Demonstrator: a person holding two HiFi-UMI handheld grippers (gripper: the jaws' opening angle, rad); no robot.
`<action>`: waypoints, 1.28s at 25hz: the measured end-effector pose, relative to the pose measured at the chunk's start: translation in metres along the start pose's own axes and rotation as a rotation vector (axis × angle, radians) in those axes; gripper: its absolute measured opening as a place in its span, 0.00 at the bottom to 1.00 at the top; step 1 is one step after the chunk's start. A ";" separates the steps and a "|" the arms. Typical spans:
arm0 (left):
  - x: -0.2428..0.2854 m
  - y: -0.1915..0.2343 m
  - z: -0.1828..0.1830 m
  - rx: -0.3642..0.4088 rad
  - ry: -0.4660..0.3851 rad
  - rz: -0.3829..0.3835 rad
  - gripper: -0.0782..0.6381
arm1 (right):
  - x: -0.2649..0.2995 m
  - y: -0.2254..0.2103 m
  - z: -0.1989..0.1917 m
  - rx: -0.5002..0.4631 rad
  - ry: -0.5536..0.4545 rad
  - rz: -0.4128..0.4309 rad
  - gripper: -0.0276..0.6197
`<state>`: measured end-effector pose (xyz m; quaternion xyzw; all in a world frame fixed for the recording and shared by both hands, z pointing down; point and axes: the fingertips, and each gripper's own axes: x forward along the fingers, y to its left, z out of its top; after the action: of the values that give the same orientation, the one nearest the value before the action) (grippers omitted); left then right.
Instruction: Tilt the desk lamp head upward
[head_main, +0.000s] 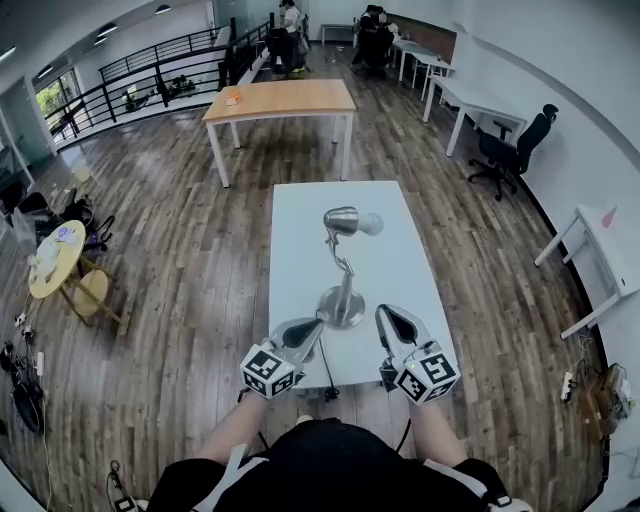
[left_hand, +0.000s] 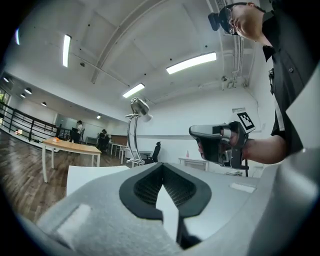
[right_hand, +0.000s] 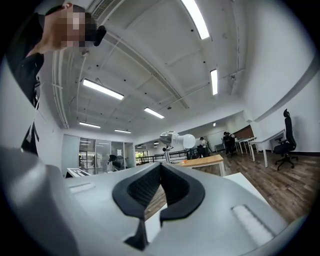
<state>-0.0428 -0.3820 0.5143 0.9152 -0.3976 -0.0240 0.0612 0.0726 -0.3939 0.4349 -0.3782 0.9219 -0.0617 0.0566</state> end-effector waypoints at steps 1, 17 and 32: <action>-0.001 -0.003 0.004 0.007 -0.012 0.024 0.11 | -0.007 -0.001 0.002 -0.006 0.001 0.008 0.05; -0.012 -0.131 0.017 0.012 -0.122 0.232 0.11 | -0.148 -0.032 0.003 -0.020 0.031 0.070 0.05; -0.063 -0.140 0.033 0.058 -0.135 0.256 0.11 | -0.150 0.001 0.008 0.002 -0.023 0.055 0.05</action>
<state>0.0129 -0.2444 0.4632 0.8547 -0.5148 -0.0658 0.0104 0.1794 -0.2884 0.4361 -0.3532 0.9313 -0.0566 0.0692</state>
